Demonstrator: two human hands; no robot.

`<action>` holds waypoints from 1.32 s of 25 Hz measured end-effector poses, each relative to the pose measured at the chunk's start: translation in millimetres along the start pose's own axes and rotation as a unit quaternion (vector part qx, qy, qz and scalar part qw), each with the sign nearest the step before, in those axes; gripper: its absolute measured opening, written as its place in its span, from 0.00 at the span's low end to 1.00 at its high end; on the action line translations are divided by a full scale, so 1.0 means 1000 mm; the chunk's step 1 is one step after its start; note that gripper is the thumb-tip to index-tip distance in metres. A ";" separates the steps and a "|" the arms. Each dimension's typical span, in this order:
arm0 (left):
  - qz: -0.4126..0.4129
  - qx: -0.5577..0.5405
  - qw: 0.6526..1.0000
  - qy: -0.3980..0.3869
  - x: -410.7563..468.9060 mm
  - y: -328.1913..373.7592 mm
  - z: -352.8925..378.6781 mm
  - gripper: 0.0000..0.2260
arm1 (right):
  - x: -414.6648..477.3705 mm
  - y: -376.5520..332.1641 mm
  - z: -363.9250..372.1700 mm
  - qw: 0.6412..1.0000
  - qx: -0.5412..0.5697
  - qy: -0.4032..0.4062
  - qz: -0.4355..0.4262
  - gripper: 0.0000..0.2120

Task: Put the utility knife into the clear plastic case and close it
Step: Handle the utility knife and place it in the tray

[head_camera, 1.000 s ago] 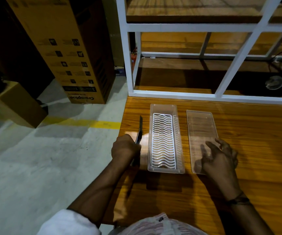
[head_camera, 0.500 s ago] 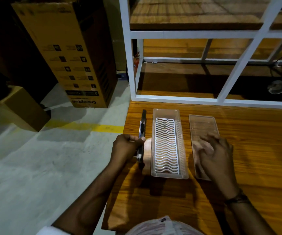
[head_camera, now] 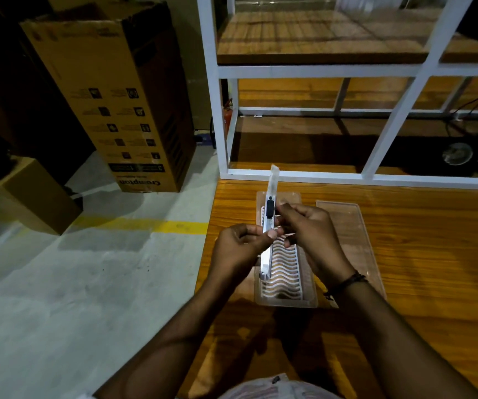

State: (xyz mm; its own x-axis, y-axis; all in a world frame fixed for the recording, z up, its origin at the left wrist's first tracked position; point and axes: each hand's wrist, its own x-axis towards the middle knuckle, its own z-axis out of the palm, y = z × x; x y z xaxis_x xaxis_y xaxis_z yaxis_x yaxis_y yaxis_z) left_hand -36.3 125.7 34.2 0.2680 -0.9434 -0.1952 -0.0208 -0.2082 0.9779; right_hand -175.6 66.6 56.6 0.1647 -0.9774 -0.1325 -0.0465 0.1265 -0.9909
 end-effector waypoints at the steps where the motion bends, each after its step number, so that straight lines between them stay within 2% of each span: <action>1: 0.005 0.000 1.000 -0.010 -0.001 -0.002 0.001 0.11 | 0.003 0.002 0.001 1.000 -0.009 0.002 -0.006 0.16; 6: 0.021 0.012 0.997 -0.072 -0.010 -0.001 -0.003 0.16 | 0.007 0.008 -0.003 1.000 -0.027 0.001 -0.012 0.14; 8: 0.046 0.076 0.989 -0.119 -0.018 0.001 -0.009 0.29 | 0.007 0.009 -0.007 1.000 -0.021 0.007 -0.011 0.13; 10: 0.123 0.187 0.960 -0.170 -0.026 0.000 -0.016 0.43 | 0.009 0.009 -0.011 0.999 -0.025 0.011 -0.015 0.12; 12: 0.186 0.229 0.934 -0.201 -0.030 -0.003 -0.018 0.48 | 0.010 0.007 -0.014 0.999 -0.032 0.017 -0.022 0.12; 25: 0.239 0.195 0.938 -0.160 -0.029 -0.005 -0.009 0.45 | 0.007 0.006 -0.015 0.999 0.007 0.007 -0.051 0.05; 33: 0.231 0.192 0.943 -0.141 -0.029 -0.002 -0.008 0.45 | 0.004 0.016 -0.010 0.999 0.004 -0.002 -0.047 0.06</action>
State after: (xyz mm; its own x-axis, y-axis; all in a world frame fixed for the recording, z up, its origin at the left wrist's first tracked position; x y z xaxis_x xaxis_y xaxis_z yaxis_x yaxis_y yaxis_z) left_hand -36.4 155.7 38.2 -0.1203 -0.9764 0.1794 -0.4343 0.2142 0.8749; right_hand -185.2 62.6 40.4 0.1729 -0.9842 -0.0386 -0.0231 0.0351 -0.9991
